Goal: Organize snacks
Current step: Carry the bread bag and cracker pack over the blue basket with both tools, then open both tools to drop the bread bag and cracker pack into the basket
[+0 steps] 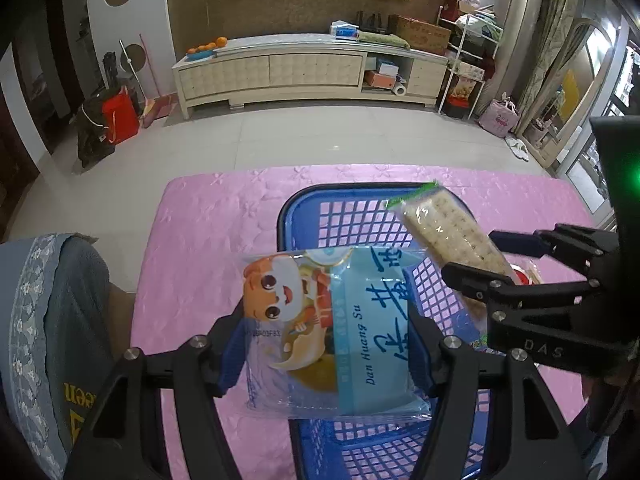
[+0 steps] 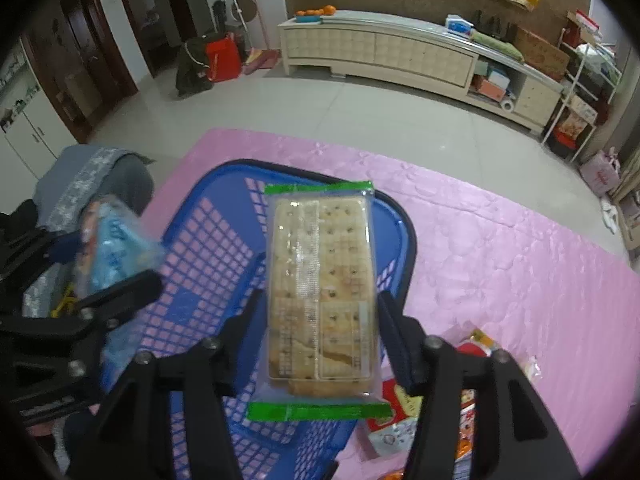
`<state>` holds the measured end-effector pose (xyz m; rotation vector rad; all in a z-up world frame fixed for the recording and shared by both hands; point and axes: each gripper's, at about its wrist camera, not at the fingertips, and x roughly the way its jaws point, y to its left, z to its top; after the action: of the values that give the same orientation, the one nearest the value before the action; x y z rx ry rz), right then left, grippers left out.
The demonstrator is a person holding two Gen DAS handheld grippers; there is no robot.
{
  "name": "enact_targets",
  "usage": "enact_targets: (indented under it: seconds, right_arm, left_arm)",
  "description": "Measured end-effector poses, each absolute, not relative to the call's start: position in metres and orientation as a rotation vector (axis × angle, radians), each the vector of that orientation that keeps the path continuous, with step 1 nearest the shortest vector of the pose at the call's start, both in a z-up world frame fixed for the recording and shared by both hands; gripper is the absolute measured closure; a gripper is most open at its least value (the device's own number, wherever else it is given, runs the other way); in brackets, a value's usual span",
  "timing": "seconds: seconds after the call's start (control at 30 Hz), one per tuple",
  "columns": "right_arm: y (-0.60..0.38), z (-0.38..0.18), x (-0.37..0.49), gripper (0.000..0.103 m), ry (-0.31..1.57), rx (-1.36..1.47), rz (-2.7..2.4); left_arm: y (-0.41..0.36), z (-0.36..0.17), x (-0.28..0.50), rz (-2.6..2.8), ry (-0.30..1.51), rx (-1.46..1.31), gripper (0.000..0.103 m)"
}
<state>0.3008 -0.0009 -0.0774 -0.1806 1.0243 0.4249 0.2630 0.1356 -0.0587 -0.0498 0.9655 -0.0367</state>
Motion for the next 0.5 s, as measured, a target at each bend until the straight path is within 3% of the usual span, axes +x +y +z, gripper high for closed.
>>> enact_targets:
  seconds: [0.07,0.1,0.5]
  right_arm:
    - [-0.007,-0.076,0.3,0.008,1.0,-0.173,0.399]
    - [-0.008,-0.075,0.301,0.006,0.992,-0.17,0.386]
    - [-0.045,-0.061,0.293,0.006,0.971,-0.123,0.314]
  left_arm:
    - [0.136,-0.058,0.26,-0.037,0.965,-0.048,0.04]
    - [0.135,-0.055,0.258,-0.035,0.965,-0.046,0.039]
    - [0.119,-0.051,0.266,-0.043,0.96,-0.041,0.039]
